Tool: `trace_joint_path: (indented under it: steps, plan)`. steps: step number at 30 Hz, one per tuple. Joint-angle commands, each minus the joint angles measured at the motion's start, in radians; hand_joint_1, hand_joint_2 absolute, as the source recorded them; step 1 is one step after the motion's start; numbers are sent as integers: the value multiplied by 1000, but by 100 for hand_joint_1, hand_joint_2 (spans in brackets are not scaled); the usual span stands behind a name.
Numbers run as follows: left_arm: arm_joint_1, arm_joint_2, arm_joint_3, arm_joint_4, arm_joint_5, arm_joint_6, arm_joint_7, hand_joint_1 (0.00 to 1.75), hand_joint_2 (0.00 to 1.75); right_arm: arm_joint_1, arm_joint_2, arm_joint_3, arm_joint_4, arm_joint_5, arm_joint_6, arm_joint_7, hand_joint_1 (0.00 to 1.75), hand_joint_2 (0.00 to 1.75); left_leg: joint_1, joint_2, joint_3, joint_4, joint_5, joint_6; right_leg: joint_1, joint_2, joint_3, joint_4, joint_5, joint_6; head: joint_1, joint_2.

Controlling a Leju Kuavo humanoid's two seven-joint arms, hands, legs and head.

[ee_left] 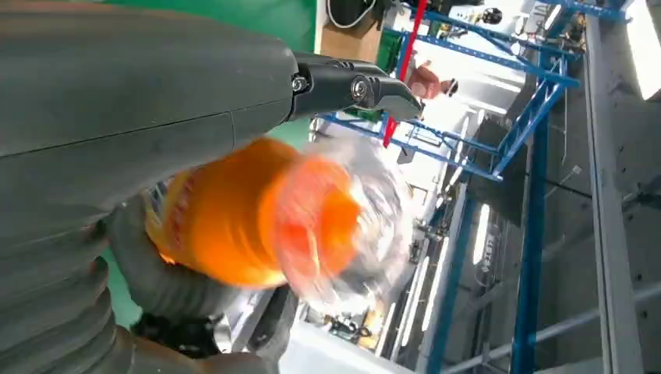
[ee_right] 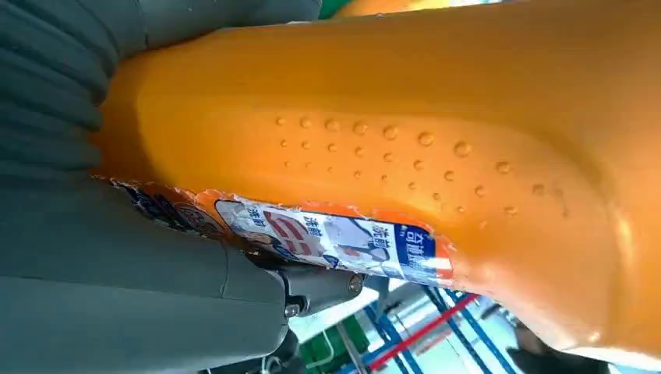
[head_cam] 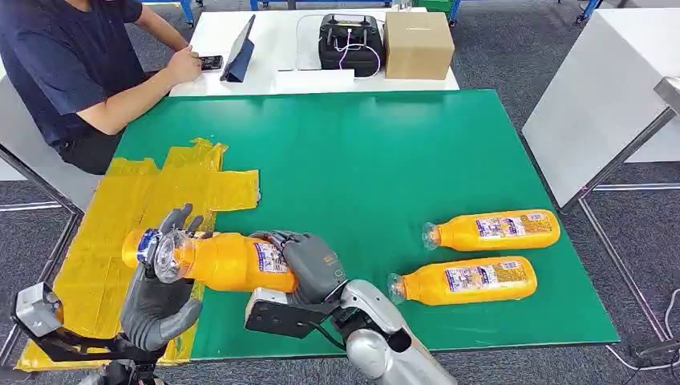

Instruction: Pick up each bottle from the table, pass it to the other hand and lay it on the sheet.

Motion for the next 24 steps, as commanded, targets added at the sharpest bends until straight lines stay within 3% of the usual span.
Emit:
trace_joint_path:
  steps: [1,14,24]
  plan:
    - [-20,17,-31,32,1,1,1,0,175,-46,-8,28,100,-3,6,-3,175,175,1,1,3,-1,0,0,1,0,4,-2,0,0,0,0]
    - [-20,17,-31,32,1,1,1,0,175,-46,-8,28,100,-3,6,-3,175,175,0,1,2,-1,0,0,0,0,3,-1,0,0,0,0]
    - [-20,20,-66,36,4,-5,-17,0,175,-84,9,130,116,-13,57,-22,175,175,0,2,3,-1,-1,0,0,1,3,-1,0,0,0,0]
